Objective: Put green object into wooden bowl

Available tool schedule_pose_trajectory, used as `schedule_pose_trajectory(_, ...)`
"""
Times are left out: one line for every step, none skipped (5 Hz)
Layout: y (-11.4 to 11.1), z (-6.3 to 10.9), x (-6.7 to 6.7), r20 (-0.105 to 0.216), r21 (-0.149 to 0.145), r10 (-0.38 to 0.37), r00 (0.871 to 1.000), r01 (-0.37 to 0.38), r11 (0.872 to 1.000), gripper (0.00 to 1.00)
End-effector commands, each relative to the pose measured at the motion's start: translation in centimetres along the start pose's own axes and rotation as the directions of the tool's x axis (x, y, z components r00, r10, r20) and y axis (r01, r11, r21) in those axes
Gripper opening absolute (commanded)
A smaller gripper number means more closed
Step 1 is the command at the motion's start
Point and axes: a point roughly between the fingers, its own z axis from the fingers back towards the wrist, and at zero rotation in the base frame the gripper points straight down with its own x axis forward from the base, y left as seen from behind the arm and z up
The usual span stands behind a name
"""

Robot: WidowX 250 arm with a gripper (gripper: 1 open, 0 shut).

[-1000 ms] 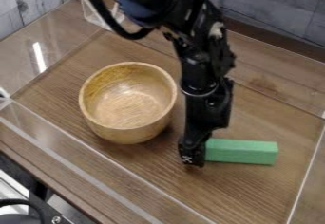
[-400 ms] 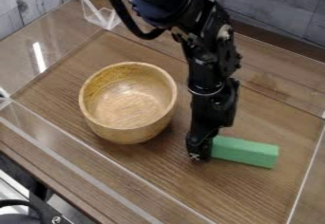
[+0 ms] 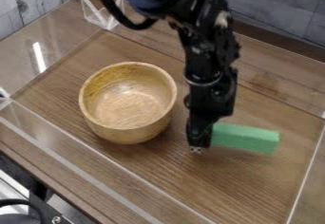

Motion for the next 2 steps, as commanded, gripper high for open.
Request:
schedule_pose_trajectory(1.1, 4.3, 0.6, 0.025, 0.085, 0.053, 0.998, -0.055, 0.995, 0.00)
schedule_pose_trajectory(0.7, 6.6, -1.2, 0.019, 0.117, 0.119, 0.993, -0.120, 0.986, 0.00)
